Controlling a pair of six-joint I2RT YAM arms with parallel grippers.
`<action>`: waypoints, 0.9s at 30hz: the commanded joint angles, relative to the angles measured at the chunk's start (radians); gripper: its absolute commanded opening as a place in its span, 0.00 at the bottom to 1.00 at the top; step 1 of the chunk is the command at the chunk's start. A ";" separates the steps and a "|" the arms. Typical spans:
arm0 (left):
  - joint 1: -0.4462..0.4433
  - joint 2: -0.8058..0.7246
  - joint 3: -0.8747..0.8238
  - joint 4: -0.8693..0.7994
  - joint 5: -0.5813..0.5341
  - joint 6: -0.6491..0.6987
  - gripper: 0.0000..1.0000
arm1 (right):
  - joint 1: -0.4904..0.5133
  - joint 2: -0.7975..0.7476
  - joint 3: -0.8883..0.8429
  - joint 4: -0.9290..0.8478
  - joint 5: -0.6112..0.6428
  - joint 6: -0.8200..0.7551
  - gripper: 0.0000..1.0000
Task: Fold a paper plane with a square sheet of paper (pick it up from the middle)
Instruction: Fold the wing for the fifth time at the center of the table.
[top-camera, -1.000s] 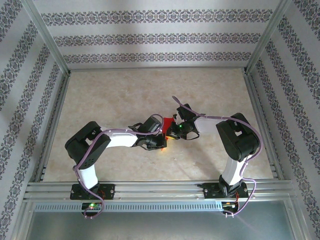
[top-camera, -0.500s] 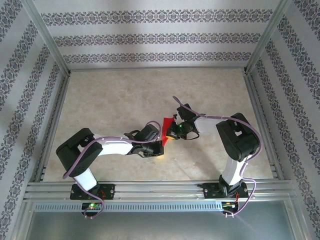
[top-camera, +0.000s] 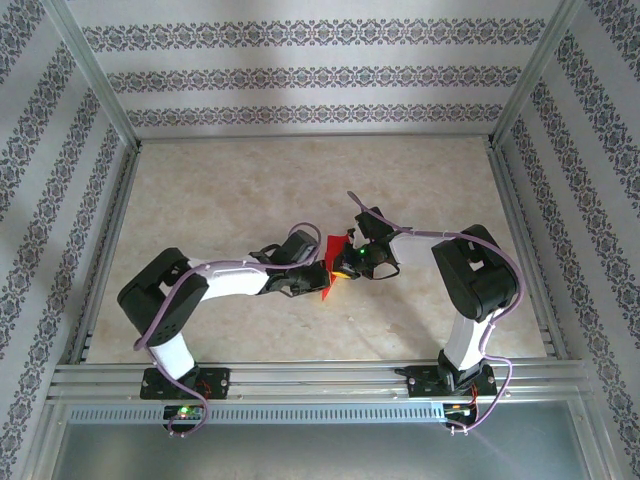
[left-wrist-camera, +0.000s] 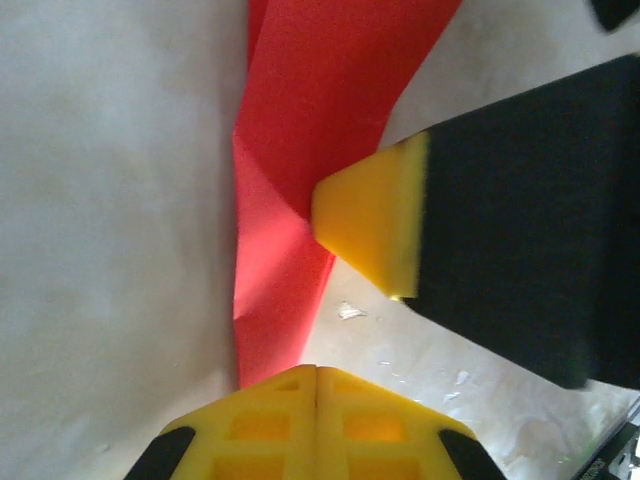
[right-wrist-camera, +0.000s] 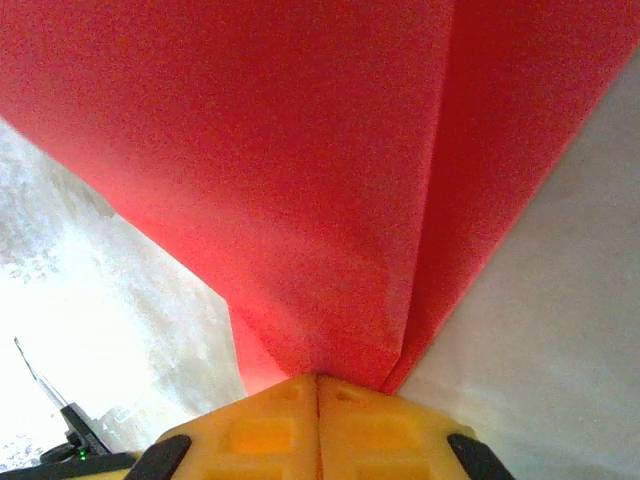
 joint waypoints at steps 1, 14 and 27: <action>0.001 0.035 0.026 0.026 0.038 0.004 0.00 | -0.010 0.077 -0.038 -0.064 0.146 0.013 0.08; -0.061 -0.009 -0.014 -0.214 0.029 0.065 0.00 | -0.012 0.072 -0.044 -0.056 0.142 0.025 0.08; 0.022 -0.059 0.013 0.030 -0.020 0.013 0.00 | -0.001 0.050 -0.044 0.041 0.044 0.117 0.08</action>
